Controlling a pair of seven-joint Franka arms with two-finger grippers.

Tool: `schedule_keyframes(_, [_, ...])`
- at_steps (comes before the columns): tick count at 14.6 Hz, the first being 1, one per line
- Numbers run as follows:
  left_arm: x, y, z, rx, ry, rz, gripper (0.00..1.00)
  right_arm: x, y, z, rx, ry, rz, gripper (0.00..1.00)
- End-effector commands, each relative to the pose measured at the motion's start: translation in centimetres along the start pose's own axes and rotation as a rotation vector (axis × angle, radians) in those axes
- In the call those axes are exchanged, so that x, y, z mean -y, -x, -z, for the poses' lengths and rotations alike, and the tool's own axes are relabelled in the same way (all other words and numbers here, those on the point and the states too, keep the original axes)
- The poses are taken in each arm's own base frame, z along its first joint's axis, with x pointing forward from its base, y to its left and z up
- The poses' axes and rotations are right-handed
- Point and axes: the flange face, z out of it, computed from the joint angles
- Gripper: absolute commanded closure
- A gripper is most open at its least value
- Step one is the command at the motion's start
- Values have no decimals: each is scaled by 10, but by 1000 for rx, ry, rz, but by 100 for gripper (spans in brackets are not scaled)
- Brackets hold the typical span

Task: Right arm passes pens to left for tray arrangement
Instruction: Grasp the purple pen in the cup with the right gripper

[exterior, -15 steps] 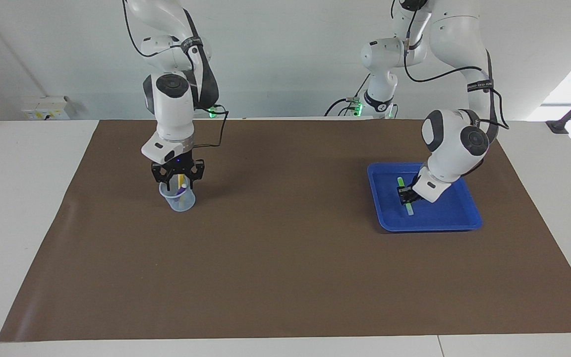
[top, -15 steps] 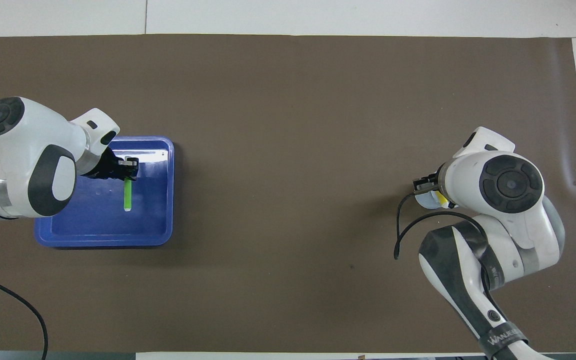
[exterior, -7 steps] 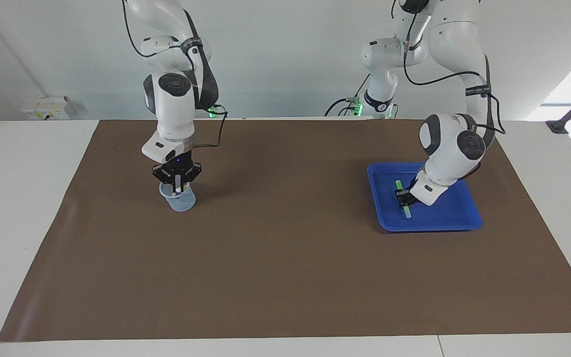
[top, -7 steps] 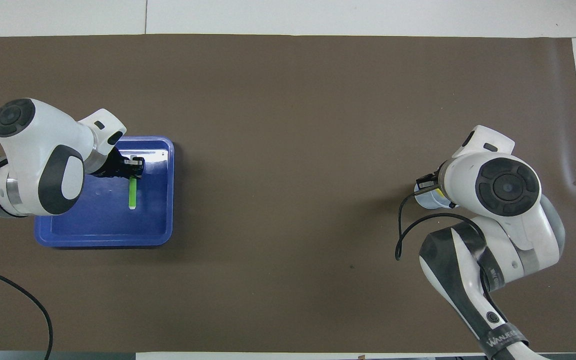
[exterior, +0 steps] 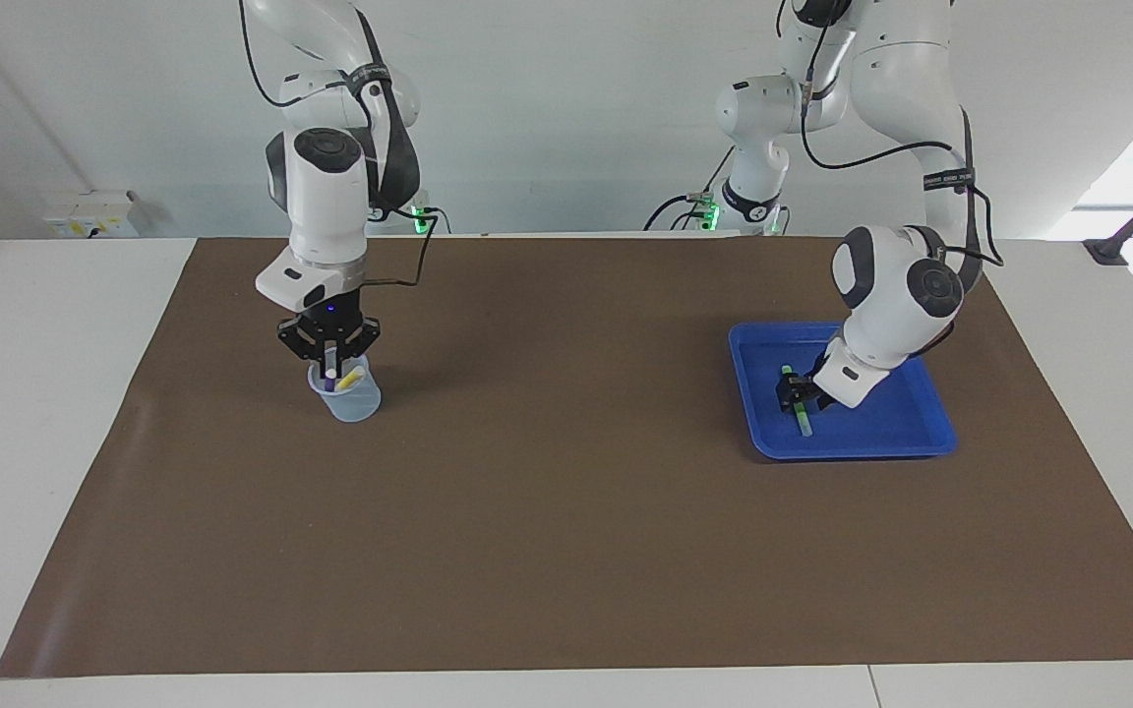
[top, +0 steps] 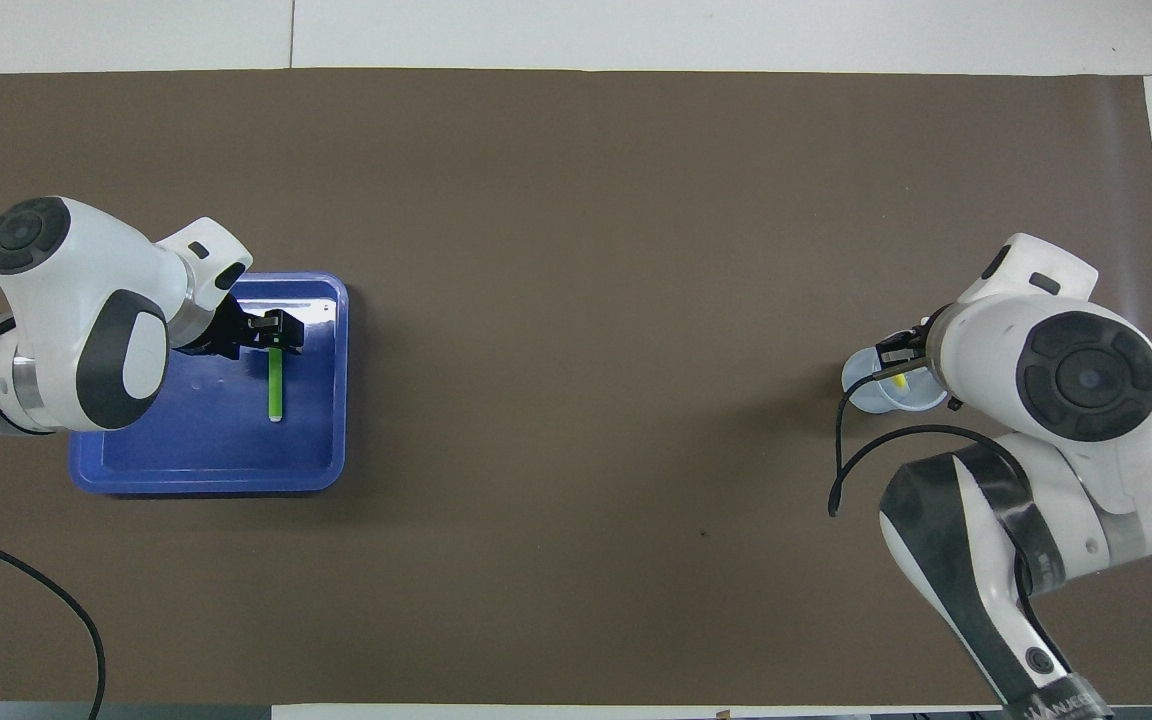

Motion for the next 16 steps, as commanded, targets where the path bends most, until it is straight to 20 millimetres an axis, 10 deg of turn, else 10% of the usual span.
schedule_keyframes(1, [4, -3, 0, -7, -13, -9, 0, -23, 2, 45, 14, 36, -9, 100])
schedule_keyframes(6, [3, -3, 7, 24, -14, -6, 0, -32, -23, 111, 7, -91, -120, 100])
schedule_keyframes(10, [-5, -2, 56, 91, -10, 7, 0, -21, -39, 120, 4, -309, -284, 100])
schedule_keyframes(16, [-31, 26, 157, 125, 69, 273, 0, 55, -56, 144, 156, -650, -953, 100])
